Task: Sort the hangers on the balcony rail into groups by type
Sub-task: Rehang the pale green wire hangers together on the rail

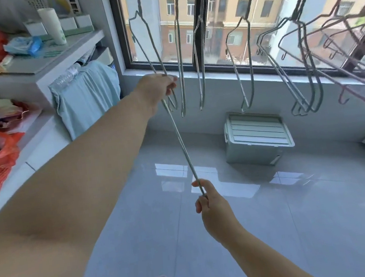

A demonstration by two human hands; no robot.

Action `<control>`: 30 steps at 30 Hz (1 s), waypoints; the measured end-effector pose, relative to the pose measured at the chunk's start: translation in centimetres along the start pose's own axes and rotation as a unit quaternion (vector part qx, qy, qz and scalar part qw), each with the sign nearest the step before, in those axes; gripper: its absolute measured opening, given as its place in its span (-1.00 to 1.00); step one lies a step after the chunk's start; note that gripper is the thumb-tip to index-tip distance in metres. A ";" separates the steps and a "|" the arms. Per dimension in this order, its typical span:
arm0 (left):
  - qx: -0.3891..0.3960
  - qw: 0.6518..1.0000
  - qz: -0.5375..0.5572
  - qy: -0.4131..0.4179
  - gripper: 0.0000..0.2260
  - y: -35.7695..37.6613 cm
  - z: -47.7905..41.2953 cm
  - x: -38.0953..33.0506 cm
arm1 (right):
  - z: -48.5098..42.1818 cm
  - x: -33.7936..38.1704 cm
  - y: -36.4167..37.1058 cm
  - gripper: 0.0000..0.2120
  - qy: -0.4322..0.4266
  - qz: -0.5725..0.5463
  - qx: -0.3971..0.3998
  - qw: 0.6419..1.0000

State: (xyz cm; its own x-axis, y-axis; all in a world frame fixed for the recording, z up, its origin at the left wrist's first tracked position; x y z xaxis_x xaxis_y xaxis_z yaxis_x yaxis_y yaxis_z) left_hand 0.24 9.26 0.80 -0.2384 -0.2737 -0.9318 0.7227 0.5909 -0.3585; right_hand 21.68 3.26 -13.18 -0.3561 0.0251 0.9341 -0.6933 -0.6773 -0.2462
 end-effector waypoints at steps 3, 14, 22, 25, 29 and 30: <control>0.023 0.999 0.016 -0.024 -0.82 -1.8 0.1 0.9 | 0.3 0.1 0.4 -0.56 -0.002 0.006 0.008 1.000; -0.220 0.964 -0.147 -0.035 -0.66 -7.5 -0.5 5.3 | 0.2 4.7 2.9 -0.61 -0.031 -0.073 0.029 0.996; -0.239 0.910 -0.252 0.228 -0.73 -3.1 3.2 3.1 | -5.5 15.1 3.1 -0.63 -0.054 -0.229 0.020 0.972; -0.128 0.976 -0.096 0.150 -0.75 -2.2 3.2 2.3 | -7.6 18.5 2.0 -0.75 -0.081 -0.222 -0.001 0.972; -0.052 0.983 -0.036 0.174 -0.70 -1.6 4.0 0.7 | -9.1 20.6 0.5 -0.77 -0.116 -0.191 -0.035 0.974; -0.035 0.982 -0.014 0.183 -0.72 -1.4 4.2 0.2 | -9.4 21.0 0.3 -0.74 -0.119 -0.191 -0.041 0.973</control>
State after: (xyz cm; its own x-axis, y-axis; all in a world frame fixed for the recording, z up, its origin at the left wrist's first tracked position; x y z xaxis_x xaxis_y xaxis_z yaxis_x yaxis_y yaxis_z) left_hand 1.89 5.22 1.34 -0.4851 -0.0066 -0.8744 0.6688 0.6415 -0.3758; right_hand 8.09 10.55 3.95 0.0865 0.0861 0.9925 -0.7973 -0.5914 0.1208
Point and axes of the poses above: each hand's wrist, its own z-axis away from the middle knuckle, its own y-axis out of the palm, x = y × z, the point moved 2 cm from there along -z, towards the middle knuckle, and after that the axes turned 14 degrees about -z, right-handed, at the moved point
